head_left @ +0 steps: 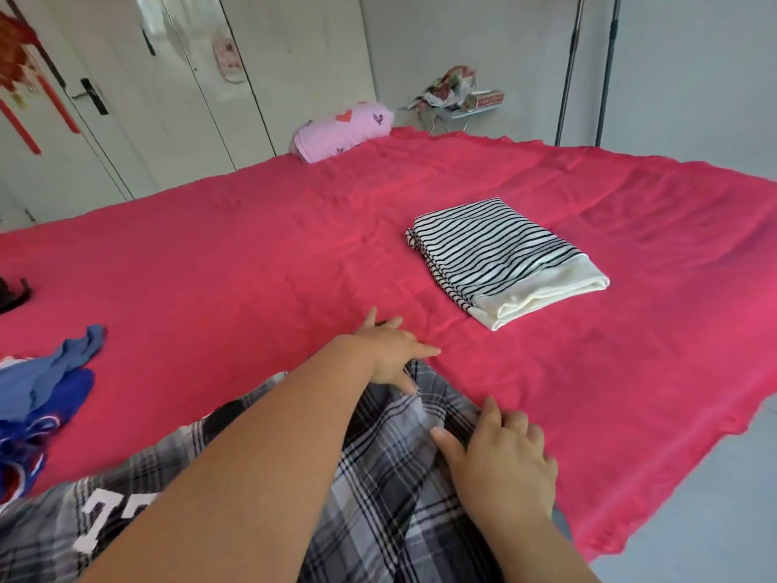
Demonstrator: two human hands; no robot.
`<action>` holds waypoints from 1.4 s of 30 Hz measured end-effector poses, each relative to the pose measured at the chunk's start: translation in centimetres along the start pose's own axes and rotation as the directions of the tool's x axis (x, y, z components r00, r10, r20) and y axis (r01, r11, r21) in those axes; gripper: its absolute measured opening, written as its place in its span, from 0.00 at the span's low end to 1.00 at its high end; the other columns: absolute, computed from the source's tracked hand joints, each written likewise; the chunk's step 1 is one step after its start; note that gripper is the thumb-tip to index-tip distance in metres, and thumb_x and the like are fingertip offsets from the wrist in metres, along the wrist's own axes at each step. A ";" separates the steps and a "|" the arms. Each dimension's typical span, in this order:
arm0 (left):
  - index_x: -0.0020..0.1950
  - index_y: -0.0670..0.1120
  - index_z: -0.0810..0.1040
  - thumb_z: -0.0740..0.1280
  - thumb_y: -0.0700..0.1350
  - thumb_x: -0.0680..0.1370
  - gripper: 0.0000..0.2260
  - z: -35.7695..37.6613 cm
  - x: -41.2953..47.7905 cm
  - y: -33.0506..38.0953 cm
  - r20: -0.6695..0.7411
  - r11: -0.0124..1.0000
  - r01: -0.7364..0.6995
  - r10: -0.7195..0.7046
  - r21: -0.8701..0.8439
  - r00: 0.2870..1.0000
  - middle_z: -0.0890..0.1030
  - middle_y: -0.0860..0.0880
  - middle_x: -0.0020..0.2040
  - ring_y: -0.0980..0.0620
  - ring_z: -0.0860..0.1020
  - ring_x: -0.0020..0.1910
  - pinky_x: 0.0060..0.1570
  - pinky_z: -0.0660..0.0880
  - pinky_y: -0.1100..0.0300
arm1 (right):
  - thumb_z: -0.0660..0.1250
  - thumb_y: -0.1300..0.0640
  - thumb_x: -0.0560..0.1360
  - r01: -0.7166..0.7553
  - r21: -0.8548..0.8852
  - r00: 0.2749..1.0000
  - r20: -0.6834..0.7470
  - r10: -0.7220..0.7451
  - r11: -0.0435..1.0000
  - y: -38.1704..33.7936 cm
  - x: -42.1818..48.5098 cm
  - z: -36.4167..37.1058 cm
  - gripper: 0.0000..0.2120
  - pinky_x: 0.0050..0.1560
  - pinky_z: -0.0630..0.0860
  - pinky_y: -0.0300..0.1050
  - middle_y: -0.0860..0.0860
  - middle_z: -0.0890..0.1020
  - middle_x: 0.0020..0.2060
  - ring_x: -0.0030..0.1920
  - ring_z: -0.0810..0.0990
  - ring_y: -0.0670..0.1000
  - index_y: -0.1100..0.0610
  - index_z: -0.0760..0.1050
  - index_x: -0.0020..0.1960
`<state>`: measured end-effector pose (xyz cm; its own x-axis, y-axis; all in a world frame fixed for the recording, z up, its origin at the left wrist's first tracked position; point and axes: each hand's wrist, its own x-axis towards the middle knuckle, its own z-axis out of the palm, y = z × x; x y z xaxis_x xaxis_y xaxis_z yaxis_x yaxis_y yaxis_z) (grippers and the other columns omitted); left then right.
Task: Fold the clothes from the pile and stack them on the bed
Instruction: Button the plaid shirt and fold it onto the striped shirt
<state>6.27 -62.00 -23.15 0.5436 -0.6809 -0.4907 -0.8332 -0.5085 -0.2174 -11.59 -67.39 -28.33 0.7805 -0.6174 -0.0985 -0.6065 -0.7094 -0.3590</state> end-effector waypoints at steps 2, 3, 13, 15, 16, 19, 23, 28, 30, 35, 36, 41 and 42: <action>0.74 0.61 0.56 0.67 0.60 0.72 0.33 -0.1 0.7 -0.7 -0.007 0.999 -0.025 0.025 -0.022 1.000 0.64 0.48 0.72 0.47 0.55 0.74 0.70 0.37 0.38 | 0.51 0.30 0.72 0.009 0.020 1.000 -0.005 -0.009 1.000 -0.2 0.6 0.2 0.38 0.59 0.68 0.48 0.52 0.67 0.64 0.65 0.67 0.54 0.55 0.54 0.72; 0.73 0.61 0.59 0.67 0.60 0.71 0.33 -0.2 0.9 -1.0 -0.026 0.999 -0.037 0.037 -0.025 0.999 0.67 0.49 0.69 0.48 0.59 0.72 0.71 0.39 0.40 | 0.52 0.31 0.73 0.029 0.038 1.000 -0.011 -0.028 0.999 -0.4 1.0 0.3 0.36 0.57 0.69 0.47 0.52 0.69 0.62 0.63 0.69 0.53 0.55 0.56 0.70; 0.54 0.49 0.81 0.71 0.47 0.72 0.11 1.2 -2.6 -3.4 -0.458 0.979 -0.155 0.077 -0.135 0.886 0.74 0.55 0.53 0.52 0.71 0.56 0.59 0.60 0.59 | 0.55 0.53 0.77 0.235 0.115 0.968 -0.113 -0.222 0.965 -2.5 -1.0 -0.3 0.10 0.37 0.66 0.44 0.48 0.76 0.48 0.50 0.79 0.53 0.48 0.67 0.58; 0.56 0.50 0.81 0.67 0.39 0.72 0.14 1.4 -5.1 -4.6 -0.485 0.990 -0.131 0.087 -0.056 0.870 0.77 0.55 0.57 0.52 0.71 0.56 0.59 0.60 0.57 | 0.54 0.54 0.78 0.310 0.095 0.947 -0.120 -0.298 0.946 -3.4 -2.7 -1.0 0.11 0.37 0.66 0.44 0.48 0.76 0.49 0.50 0.80 0.53 0.47 0.66 0.60; 0.55 0.50 0.81 0.65 0.35 0.71 0.17 1.6 -6.6 -5.2 -0.507 0.992 -0.120 0.089 -0.028 0.857 0.78 0.54 0.56 0.51 0.72 0.55 0.58 0.61 0.57 | 0.53 0.54 0.79 0.343 0.090 0.937 -0.105 -0.334 0.935 -4.2 -3.7 -1.4 0.12 0.37 0.65 0.44 0.48 0.77 0.50 0.51 0.80 0.54 0.47 0.64 0.61; 0.45 0.50 0.82 0.65 0.32 0.61 0.18 3.0 -11.9 -7.6 -0.678 0.991 -0.103 0.137 0.090 0.723 0.81 0.53 0.44 0.47 0.77 0.44 0.47 0.67 0.54 | 0.60 0.53 0.76 0.411 0.047 0.911 -0.066 -0.408 0.910 -7.5 -7.4 -2.0 0.13 0.35 0.63 0.43 0.51 0.81 0.46 0.45 0.83 0.54 0.47 0.65 0.60; 0.37 0.51 0.80 0.60 0.37 0.60 0.14 6.4 -20.4 -10.9 -0.756 0.994 0.040 0.050 0.100 0.653 0.80 0.54 0.38 0.50 0.78 0.36 0.38 0.71 0.59 | 0.74 0.50 0.63 0.563 0.037 0.826 -0.069 -0.560 0.826 -13.2 -13.5 -2.9 0.20 0.26 0.63 0.41 0.49 0.80 0.36 0.32 0.81 0.50 0.49 0.71 0.52; 0.34 0.50 0.79 0.56 0.43 0.61 0.13 13.6 -30.1 -14.8 -0.780 0.960 0.279 -0.174 0.000 0.601 0.79 0.53 0.33 0.52 0.72 0.36 0.36 0.67 0.58 | 0.55 0.56 0.80 0.755 0.209 0.615 0.105 -0.782 0.622 -19.6 -20.6 0.7 0.28 0.53 0.73 0.48 0.51 0.65 0.65 0.59 0.76 0.56 0.50 0.46 0.75; 0.35 0.49 0.80 0.56 0.42 0.62 0.13 17.1 -33.0 -15.8 -0.728 0.913 0.394 -0.339 -0.102 0.597 0.79 0.51 0.31 0.49 0.75 0.35 0.33 0.70 0.56 | 0.55 0.56 0.80 0.779 0.289 0.516 0.207 -0.831 0.556 -21.6 -23.3 2.3 0.28 0.56 0.72 0.50 0.52 0.63 0.65 0.60 0.74 0.56 0.51 0.45 0.75; 0.46 0.47 0.81 0.63 0.36 0.66 0.13 24.0 -35.8 -15.2 -0.453 0.743 0.536 -0.669 -0.400 0.589 0.82 0.46 0.44 0.42 0.79 0.45 0.42 0.74 0.51 | 0.59 0.53 0.78 0.850 0.289 0.313 0.398 -0.862 0.441 -21.2 -25.8 5.4 0.25 0.59 0.71 0.50 0.49 0.69 0.64 0.62 0.72 0.55 0.48 0.56 0.74; 0.49 0.46 0.82 0.64 0.35 0.67 0.14 24.6 -35.8 -14.7 -0.462 0.724 0.513 -0.690 -0.461 0.557 0.82 0.46 0.47 0.42 0.79 0.48 0.45 0.74 0.52 | 0.62 0.54 0.75 0.897 0.210 0.322 0.296 -0.899 0.390 -20.7 -25.3 5.8 0.23 0.56 0.74 0.49 0.47 0.74 0.59 0.58 0.76 0.53 0.47 0.64 0.70; 0.64 0.43 0.75 0.56 0.49 0.76 0.21 24.7 -33.5 -9.7 -0.585 0.719 0.318 -0.691 -0.618 0.425 0.77 0.41 0.62 0.41 0.77 0.59 0.59 0.73 0.45 | 0.56 0.45 0.73 0.854 -0.126 0.515 0.062 -0.855 0.505 -17.8 -20.5 6.6 0.19 0.56 0.75 0.58 0.50 0.80 0.57 0.59 0.78 0.57 0.46 0.77 0.59; 0.70 0.47 0.69 0.55 0.54 0.77 0.23 24.7 -32.9 -8.4 -0.515 0.691 0.336 -0.710 -0.640 0.481 0.70 0.42 0.70 0.41 0.69 0.67 0.67 0.65 0.44 | 0.50 0.42 0.76 0.825 -0.165 0.559 0.091 -0.824 0.541 -17.4 -19.7 6.4 0.22 0.57 0.73 0.60 0.52 0.79 0.60 0.62 0.76 0.60 0.47 0.75 0.61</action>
<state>-7.07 -22.32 -26.00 0.9050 -0.2378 0.3527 -0.3286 -0.9174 0.2244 -15.44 -40.74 -26.11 0.9499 0.2705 0.1568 0.2905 -0.9490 -0.1223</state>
